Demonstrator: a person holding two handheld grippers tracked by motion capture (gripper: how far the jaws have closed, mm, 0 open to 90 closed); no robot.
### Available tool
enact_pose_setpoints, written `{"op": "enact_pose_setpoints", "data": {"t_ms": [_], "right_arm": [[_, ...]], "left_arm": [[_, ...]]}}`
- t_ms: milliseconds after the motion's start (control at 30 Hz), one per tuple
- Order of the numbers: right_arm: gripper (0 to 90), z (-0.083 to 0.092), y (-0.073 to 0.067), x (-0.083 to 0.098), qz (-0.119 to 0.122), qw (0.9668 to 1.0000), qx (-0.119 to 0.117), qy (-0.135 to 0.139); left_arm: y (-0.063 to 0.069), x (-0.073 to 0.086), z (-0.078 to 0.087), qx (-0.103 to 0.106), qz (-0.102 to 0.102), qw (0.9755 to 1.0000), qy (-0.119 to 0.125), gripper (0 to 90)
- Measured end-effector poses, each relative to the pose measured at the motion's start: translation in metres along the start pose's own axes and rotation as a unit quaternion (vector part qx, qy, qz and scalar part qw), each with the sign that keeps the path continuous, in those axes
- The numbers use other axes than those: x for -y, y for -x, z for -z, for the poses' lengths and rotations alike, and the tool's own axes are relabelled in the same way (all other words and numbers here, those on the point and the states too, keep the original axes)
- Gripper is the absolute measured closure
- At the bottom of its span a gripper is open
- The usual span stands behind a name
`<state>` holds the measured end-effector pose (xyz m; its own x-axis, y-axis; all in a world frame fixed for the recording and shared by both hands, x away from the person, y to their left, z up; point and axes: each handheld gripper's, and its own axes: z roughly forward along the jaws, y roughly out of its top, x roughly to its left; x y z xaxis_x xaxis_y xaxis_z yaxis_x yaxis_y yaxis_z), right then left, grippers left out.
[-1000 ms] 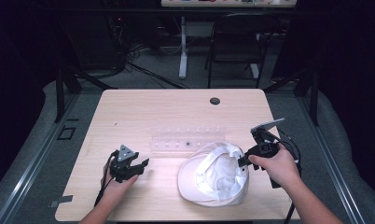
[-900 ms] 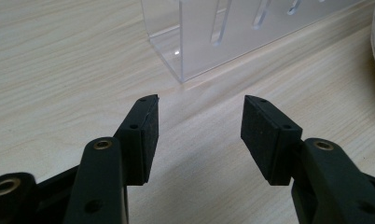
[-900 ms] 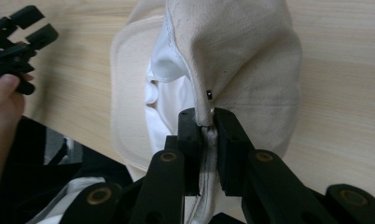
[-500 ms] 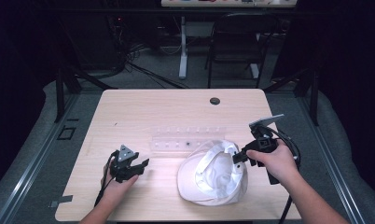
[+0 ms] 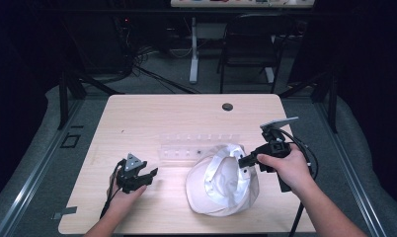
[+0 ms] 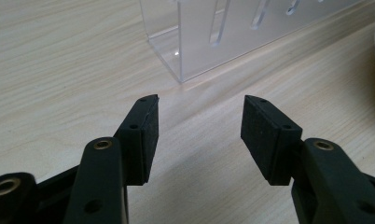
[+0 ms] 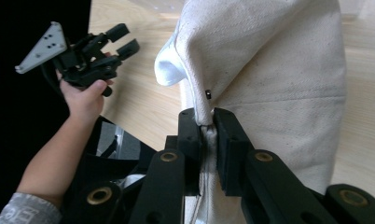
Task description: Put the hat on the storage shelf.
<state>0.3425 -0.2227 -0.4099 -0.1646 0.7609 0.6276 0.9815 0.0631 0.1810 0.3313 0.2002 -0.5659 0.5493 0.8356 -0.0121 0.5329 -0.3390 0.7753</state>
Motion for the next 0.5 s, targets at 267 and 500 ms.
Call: {"op": "enact_pose_setpoints", "data": {"t_ms": [267, 500], "right_arm": [[81.9, 0.001, -0.010, -0.003, 0.020, 0.9981, -0.051, 0.026], [81.9, -0.002, -0.020, -0.002, 0.040, 0.9940, -0.095, 0.037]], "left_arm": [[0.000, 0.000, 0.000, 0.000, 0.000, 1.0000, 0.000, 47.1], [0.000, 0.000, 0.000, 0.001, -0.001, 1.0000, 0.000, 47.1]]}}
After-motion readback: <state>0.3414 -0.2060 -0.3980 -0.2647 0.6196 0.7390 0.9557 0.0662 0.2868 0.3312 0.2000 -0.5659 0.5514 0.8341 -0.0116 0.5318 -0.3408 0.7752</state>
